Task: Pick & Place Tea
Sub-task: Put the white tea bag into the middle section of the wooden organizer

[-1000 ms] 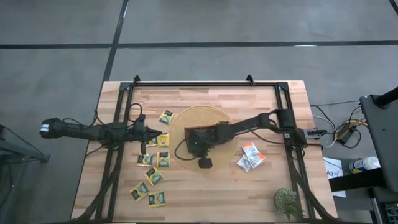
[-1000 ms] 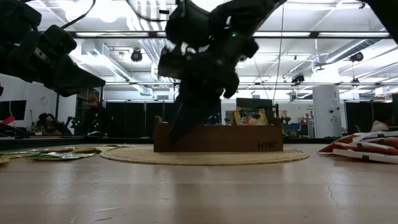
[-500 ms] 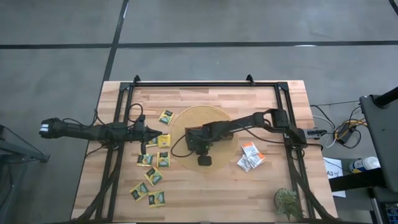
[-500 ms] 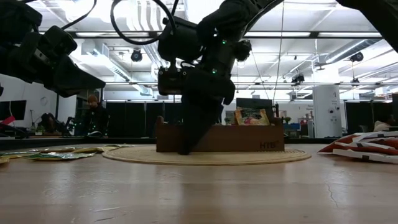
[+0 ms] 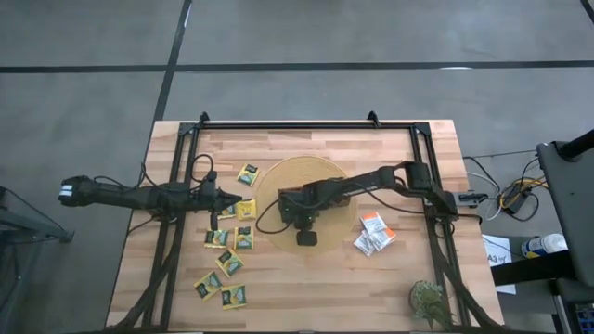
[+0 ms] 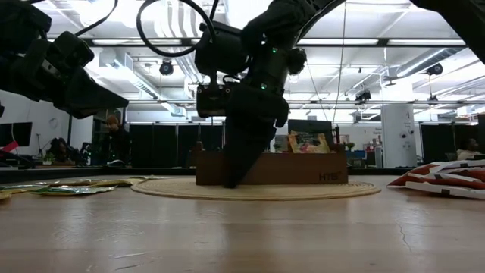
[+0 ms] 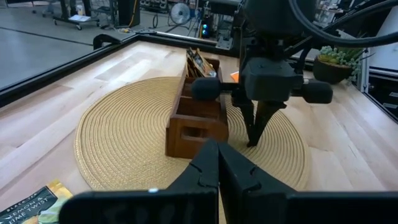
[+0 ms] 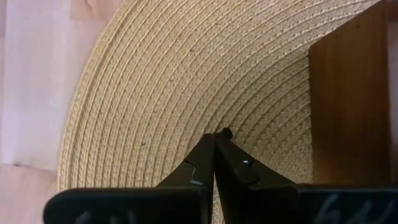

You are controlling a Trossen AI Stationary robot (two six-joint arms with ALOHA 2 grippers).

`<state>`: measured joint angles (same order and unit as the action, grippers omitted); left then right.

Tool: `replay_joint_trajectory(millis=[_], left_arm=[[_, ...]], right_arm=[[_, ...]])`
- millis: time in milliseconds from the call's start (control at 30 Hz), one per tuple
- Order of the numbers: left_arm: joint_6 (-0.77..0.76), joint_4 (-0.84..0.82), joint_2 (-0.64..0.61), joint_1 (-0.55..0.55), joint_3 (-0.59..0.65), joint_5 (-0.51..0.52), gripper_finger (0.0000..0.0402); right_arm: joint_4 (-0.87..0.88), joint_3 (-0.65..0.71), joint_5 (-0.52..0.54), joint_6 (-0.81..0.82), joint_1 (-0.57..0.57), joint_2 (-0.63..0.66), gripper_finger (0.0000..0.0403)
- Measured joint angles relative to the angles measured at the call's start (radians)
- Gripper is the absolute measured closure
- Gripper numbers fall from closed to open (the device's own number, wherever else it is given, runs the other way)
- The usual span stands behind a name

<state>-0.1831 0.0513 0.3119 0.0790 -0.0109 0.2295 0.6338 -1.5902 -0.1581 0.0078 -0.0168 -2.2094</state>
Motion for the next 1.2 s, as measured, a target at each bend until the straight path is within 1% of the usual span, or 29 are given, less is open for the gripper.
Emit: replay_joint_trajectory(millis=[400,533,800,933,1200], left_arm=[[0.0,0.0,0.0,0.0,0.0,0.0,0.0402],[0.0,0.0,0.0,0.0,0.0,0.0,0.0402],[0.0,0.0,0.0,0.0,0.0,0.0,0.0402],[0.0,0.0,0.0,0.0,0.0,0.0,0.0402],[0.0,0.0,0.0,0.0,0.0,0.0,0.0402]], right_arm=[[0.016,0.001,0.029,0.038,0.015,0.0,0.0394],[0.016,0.001,0.078,0.039,0.019,0.0,0.0394],[0.015,0.001,0.09,0.059,0.026,0.0,0.0394],[0.019,0.002,0.113,0.072,0.027,0.003,0.0394],[0.08,0.003,0.15,0.121,0.029,0.016,0.0394]])
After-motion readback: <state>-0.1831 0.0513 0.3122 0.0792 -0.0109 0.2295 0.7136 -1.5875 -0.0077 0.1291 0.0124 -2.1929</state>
